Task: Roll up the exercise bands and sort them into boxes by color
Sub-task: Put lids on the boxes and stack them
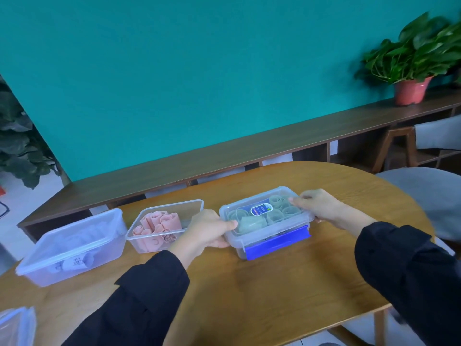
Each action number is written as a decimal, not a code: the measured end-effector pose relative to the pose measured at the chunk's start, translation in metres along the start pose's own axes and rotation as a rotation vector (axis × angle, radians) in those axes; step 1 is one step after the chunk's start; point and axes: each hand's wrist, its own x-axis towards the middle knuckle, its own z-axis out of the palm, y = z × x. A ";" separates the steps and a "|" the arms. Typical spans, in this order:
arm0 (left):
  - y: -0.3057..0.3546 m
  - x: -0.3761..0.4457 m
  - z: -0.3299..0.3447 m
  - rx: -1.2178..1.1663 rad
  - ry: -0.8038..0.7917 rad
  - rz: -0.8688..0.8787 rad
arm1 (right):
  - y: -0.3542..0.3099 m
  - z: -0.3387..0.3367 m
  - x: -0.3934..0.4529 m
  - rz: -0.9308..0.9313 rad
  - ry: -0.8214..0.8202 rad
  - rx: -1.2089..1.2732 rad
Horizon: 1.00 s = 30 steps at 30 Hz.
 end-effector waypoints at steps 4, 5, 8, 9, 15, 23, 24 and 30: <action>-0.002 -0.007 -0.018 0.298 -0.027 0.014 | -0.004 -0.007 -0.007 -0.047 -0.128 -0.018; -0.002 -0.005 -0.020 0.320 -0.042 0.039 | -0.006 -0.007 -0.008 -0.039 -0.156 -0.029; -0.001 -0.006 -0.017 0.265 -0.138 0.075 | -0.017 -0.003 -0.013 -0.024 -0.272 -0.033; -0.003 -0.005 -0.014 0.251 -0.173 0.056 | -0.020 0.000 -0.015 -0.024 -0.302 -0.031; -0.015 0.003 -0.010 0.050 -0.386 -0.151 | -0.029 0.022 -0.027 0.005 -0.019 -0.189; -0.018 0.000 -0.003 -0.023 -0.241 -0.184 | -0.012 0.039 -0.089 0.356 -0.132 0.477; -0.015 -0.003 -0.001 0.043 -0.163 -0.142 | -0.014 0.043 -0.095 0.361 -0.130 0.511; -0.009 -0.018 0.011 0.314 0.084 0.088 | -0.021 0.069 -0.117 0.155 0.173 0.353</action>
